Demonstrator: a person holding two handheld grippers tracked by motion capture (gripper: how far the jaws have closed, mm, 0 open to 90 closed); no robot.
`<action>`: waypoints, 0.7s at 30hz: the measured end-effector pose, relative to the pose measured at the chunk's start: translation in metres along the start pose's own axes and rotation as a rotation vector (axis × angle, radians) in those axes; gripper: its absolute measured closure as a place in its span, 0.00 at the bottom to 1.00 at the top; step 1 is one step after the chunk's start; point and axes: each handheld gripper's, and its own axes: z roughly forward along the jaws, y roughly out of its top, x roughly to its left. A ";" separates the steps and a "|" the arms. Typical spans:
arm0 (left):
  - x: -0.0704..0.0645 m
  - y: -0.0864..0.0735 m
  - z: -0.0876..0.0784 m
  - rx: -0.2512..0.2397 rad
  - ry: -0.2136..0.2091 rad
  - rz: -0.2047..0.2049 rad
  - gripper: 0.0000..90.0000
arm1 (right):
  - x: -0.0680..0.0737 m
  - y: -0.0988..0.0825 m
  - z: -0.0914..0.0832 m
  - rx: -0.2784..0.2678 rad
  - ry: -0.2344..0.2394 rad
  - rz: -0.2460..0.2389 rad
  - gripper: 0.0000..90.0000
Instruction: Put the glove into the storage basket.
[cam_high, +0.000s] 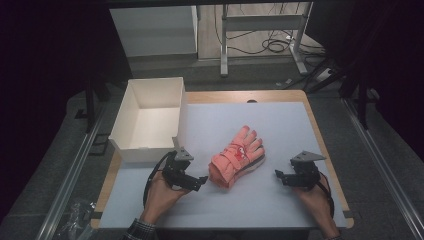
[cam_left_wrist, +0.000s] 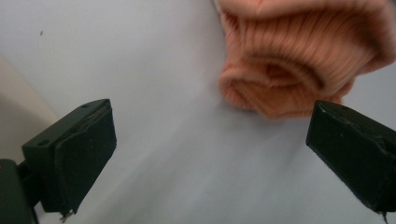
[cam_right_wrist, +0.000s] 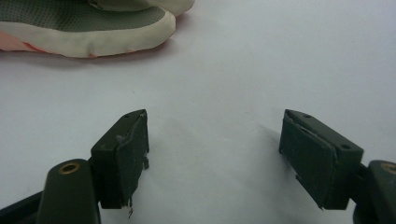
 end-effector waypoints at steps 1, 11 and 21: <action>-0.001 0.004 -0.001 0.001 -0.004 0.003 0.02 | 0.000 0.000 0.000 -0.001 0.000 0.000 0.27; -0.018 0.043 -0.002 0.003 -0.036 0.038 0.01 | 0.000 -0.001 0.000 -0.003 -0.001 0.002 0.27; -0.037 0.077 0.026 0.038 -0.039 0.082 0.00 | 0.000 -0.001 0.000 -0.004 -0.001 0.002 0.27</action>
